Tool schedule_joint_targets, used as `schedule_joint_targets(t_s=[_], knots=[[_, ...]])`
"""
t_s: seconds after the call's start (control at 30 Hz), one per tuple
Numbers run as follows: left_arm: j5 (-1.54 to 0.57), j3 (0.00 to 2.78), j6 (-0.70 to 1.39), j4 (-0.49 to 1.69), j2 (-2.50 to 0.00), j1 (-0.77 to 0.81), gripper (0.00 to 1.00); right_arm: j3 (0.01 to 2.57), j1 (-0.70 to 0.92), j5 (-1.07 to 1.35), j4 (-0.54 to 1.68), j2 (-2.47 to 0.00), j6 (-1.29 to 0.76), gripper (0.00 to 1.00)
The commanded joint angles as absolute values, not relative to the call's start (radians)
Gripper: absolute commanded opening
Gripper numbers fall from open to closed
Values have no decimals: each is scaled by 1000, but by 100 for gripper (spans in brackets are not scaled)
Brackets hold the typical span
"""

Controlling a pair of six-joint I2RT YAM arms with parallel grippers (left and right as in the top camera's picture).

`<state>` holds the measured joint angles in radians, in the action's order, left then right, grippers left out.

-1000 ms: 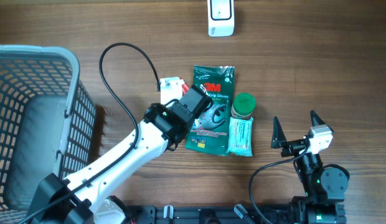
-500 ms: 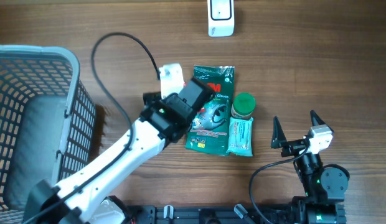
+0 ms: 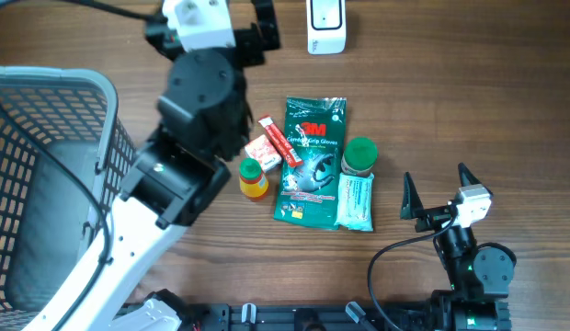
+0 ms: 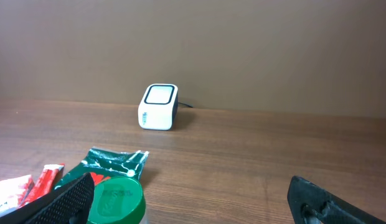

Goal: Scan the item barcode
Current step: 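Release the bottle and withdraw the left gripper toward the basket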

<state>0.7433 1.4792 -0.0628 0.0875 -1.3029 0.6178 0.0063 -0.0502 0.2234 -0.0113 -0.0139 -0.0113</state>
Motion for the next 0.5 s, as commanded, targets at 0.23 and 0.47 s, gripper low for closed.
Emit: schedule_joint_targets(t_s=[0.23,0.47], knots=[[718,1504,-319,251,-1163,477,100,6,-44,210,-15,-10,-27,100],[179,1504,-171,516,-928,303,100,6,-44,210,-15,-10,-26,100]])
